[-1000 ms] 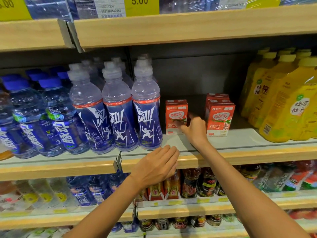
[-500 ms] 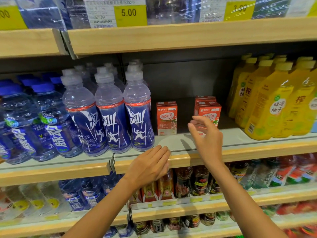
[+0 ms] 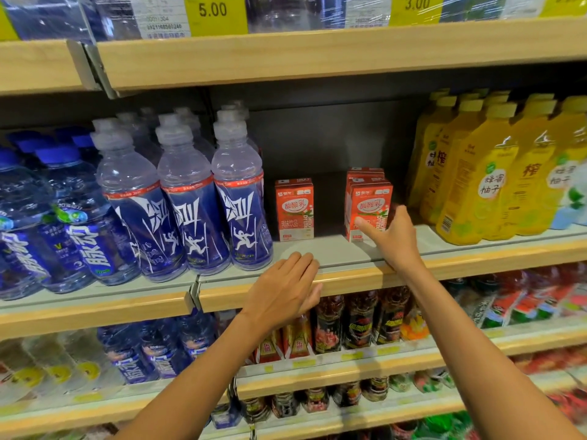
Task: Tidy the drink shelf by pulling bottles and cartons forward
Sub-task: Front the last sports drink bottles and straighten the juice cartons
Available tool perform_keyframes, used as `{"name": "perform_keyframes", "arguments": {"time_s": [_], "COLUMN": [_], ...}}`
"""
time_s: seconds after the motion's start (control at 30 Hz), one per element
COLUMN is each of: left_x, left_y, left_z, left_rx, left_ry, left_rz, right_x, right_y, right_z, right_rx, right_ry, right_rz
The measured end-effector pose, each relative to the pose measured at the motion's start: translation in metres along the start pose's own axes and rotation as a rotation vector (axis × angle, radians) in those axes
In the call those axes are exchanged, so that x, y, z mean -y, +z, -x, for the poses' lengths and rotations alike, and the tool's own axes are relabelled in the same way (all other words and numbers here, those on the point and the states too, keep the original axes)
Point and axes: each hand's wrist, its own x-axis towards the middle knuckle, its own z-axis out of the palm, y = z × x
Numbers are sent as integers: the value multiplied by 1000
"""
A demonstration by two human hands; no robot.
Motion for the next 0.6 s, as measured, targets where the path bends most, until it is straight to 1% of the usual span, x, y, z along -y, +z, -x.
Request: {"name": "perform_keyframes", "arguments": {"time_s": [0.13,0.3,0.43,0.53,0.6], "left_x": [-2,-3,-3,-4,-4], "left_y": [0,-2,-3,-8,-14], "left_z": [1,0,-1,-3,-6], "left_rx": [5,38,78,137,215], "left_ry": [-19,-44,-65,-103,-126], "left_rz": [-2,23,45,93,143], "right_x": [-2,3,7,10,12], "right_y": [-1,-3,-3,-4,-6], "right_z": [-6,-3,2,6,10], "right_rx": [35,41,112,147,166], "right_ry": [32,42,18,-20,-19], "right_rz": [48,-50,-98,-93,-125]}}
